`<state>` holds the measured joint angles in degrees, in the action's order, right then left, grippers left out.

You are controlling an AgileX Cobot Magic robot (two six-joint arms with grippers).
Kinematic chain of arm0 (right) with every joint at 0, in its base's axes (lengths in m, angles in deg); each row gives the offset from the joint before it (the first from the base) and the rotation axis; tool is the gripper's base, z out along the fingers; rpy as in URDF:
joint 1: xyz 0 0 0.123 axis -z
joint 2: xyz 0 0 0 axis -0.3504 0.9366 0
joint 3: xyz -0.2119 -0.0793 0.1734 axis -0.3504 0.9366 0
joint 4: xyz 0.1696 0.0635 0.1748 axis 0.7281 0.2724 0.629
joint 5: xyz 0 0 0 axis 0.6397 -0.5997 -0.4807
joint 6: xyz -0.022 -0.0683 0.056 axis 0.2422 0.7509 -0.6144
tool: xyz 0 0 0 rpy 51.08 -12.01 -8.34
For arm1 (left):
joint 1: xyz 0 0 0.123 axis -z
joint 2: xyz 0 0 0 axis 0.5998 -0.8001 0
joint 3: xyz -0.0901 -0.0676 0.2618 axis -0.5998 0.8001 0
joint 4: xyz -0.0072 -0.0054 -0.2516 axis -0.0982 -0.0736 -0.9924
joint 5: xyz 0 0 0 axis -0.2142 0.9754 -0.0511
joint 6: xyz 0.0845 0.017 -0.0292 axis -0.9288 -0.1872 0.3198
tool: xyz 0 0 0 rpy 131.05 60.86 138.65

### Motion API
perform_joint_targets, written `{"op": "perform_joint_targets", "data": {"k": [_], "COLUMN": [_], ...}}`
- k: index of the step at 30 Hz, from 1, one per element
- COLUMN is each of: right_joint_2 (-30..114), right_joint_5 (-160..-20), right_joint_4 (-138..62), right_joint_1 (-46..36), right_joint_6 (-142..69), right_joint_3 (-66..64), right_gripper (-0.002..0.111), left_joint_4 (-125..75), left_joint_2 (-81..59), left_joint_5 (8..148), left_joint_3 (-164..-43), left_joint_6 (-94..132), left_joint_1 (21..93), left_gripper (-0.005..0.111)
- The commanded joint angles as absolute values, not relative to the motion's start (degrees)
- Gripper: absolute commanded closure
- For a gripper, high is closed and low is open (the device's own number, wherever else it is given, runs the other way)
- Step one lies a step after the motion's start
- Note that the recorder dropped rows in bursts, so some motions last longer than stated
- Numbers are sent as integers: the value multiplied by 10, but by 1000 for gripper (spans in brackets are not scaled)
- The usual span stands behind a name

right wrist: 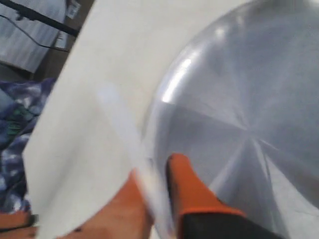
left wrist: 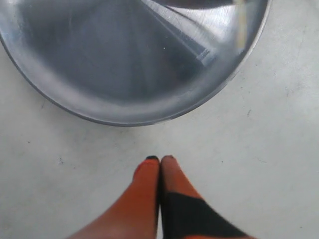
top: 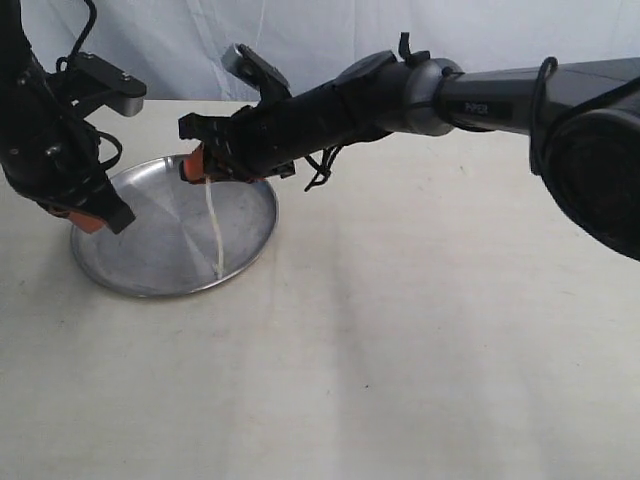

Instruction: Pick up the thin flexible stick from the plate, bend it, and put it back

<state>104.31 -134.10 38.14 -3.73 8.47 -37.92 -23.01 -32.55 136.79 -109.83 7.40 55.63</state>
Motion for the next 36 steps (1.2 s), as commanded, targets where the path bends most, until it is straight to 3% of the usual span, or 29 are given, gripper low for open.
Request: {"op": "perform_joint_targets", "data": {"k": [1,17,23,36], "right_joint_2": [1061,1060,1060,1042], "right_joint_5": [-1317,-1294,-1299,-1331], "right_joint_4": [368,348,279,131], "right_joint_1": [-46,-54,-59,-58], "right_joint_6": [78,85,57,-8], "right_joint_3": [-385,-410,-466,-475], "right_gripper": [59,55,41,42], "left_joint_4": [-249,-261,-261,-246], "left_joint_2": [-320,-316,-316,-316], "left_joint_5": [1362,1359,1361,1354], "left_joint_3": [-1097,-1097,-1097,-1097], "left_joint_6": [79,77,77,77], "left_joint_1": [557,557,557,557], "left_gripper": [106,106,106,106]}}
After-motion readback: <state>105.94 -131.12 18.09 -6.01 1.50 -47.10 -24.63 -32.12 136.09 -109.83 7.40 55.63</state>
